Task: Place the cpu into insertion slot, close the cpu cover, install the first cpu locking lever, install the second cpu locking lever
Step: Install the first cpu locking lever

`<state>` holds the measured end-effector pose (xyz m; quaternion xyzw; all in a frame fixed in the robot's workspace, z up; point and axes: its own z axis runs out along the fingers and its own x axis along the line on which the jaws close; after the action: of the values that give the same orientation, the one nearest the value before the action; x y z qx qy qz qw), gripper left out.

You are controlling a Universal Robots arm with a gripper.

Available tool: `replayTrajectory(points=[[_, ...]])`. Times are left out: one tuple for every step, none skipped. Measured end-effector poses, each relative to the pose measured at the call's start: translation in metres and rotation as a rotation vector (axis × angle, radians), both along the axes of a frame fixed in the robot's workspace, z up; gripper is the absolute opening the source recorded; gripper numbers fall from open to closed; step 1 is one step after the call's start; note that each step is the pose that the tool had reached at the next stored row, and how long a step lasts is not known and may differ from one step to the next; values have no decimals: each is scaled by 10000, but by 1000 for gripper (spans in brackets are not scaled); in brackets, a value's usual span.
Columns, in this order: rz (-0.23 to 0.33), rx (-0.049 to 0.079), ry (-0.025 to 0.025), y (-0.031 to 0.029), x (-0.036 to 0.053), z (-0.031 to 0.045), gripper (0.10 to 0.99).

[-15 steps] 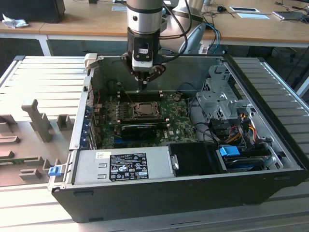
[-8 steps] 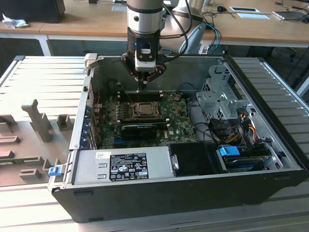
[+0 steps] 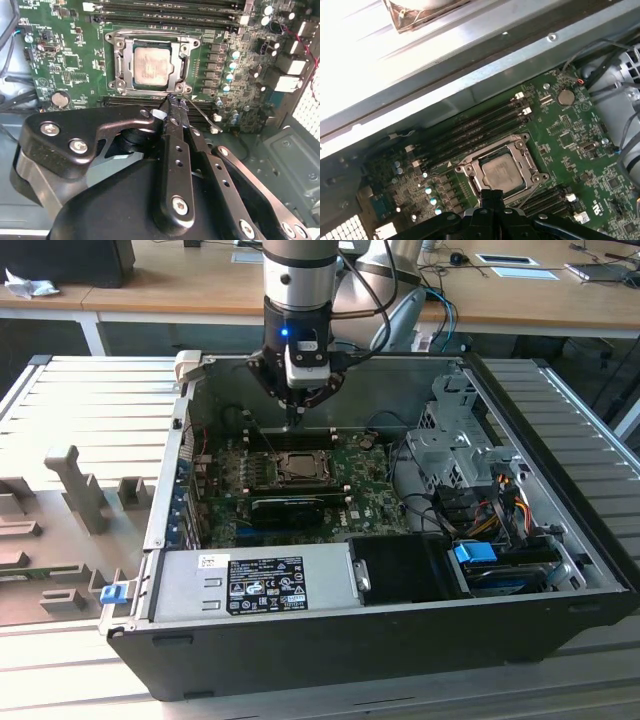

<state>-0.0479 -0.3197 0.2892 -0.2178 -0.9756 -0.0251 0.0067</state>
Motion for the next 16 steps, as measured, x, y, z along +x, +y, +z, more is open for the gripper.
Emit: replayTrajectory(points=[[90, 0, 0, 0, 0, 0, 106], [215, 1, 0, 0, 0, 0, 106], [394, 0, 0, 0, 0, 0, 106], [518, 0, -1, 0, 0, 0, 106], [663, 0, 0, 0, 0, 0, 106], [955, 1, 0, 0, 0, 0, 106], [1299, 1, -1, 0, 0, 0, 106], [1697, 1, -1, 0, 0, 0, 106], [1972, 1, -1, 0, 0, 0, 106], [2125, 0, -1, 0, 0, 0, 106], [2386, 0, -1, 0, 0, 0, 106], [2661, 0, -3, 0, 0, 0, 106], [2803, 0, -7, 0, 0, 0, 106], [2847, -2, -16, 0, 0, 0, 106], [2867, -3, -22, 0, -3, 0, 106], [2877, -3, -27, -2, -7, 0, 106]])
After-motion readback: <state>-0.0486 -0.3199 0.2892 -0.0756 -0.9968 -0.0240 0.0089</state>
